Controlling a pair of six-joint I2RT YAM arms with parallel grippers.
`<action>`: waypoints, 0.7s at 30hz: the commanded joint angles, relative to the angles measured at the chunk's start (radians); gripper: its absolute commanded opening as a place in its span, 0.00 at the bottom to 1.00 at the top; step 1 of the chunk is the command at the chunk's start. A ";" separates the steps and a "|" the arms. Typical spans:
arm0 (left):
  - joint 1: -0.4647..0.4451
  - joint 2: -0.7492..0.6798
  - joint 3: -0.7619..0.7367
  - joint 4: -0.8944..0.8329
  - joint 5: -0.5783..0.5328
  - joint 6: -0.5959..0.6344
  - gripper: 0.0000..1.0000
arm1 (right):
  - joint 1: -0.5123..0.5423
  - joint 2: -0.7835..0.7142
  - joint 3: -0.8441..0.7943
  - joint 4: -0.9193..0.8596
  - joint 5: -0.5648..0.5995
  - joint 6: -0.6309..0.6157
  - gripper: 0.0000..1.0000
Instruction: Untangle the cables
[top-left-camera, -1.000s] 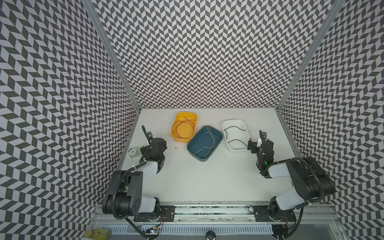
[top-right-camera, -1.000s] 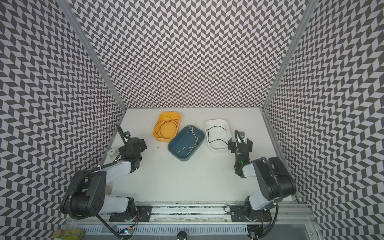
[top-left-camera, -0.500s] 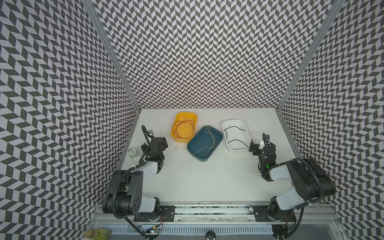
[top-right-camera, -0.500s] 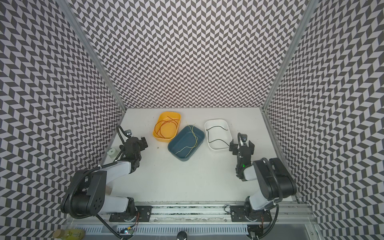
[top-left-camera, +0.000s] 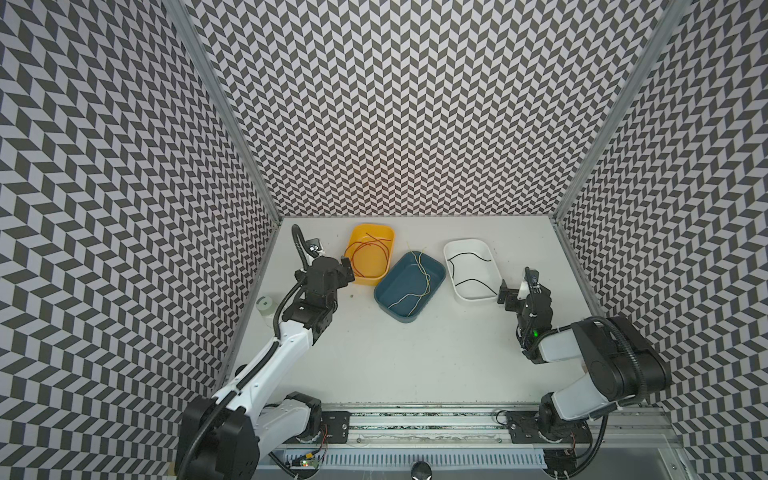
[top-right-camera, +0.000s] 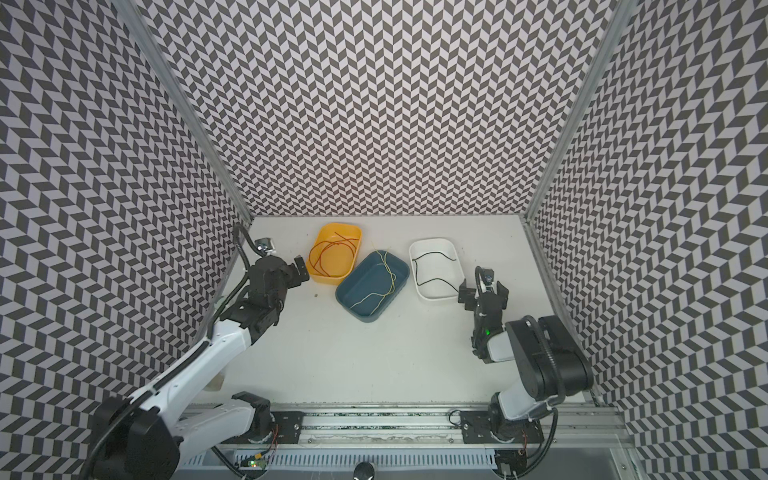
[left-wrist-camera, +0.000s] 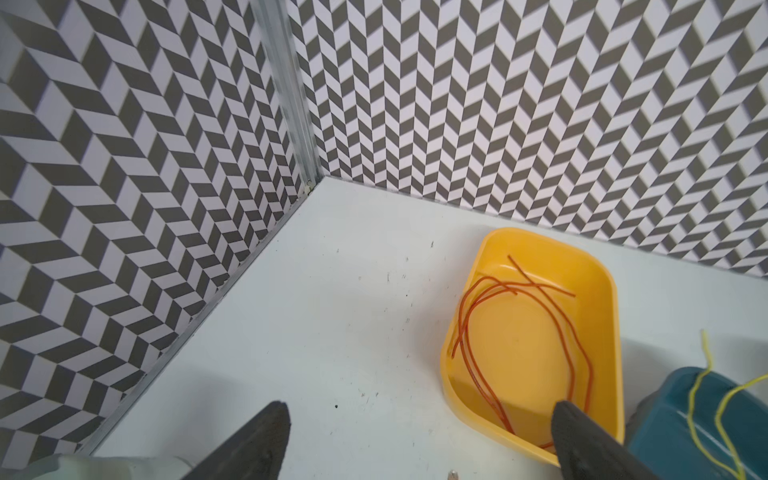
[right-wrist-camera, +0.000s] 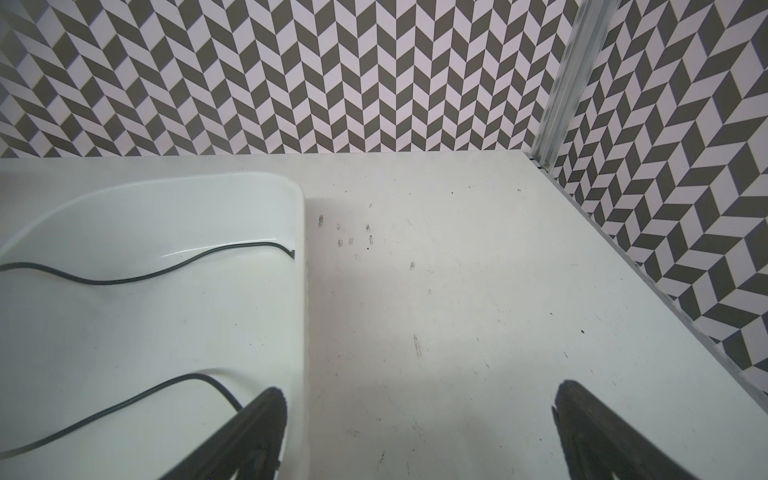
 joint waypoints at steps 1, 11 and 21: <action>-0.060 -0.080 -0.089 -0.251 0.111 -0.348 1.00 | 0.001 0.004 0.010 -0.002 -0.004 -0.024 1.00; -0.252 -0.102 -0.275 -0.017 0.175 -0.764 1.00 | 0.002 0.003 0.014 -0.011 -0.004 -0.026 1.00; -0.376 0.079 -0.333 0.221 0.122 -0.931 1.00 | 0.002 0.002 0.025 -0.033 -0.005 -0.027 1.00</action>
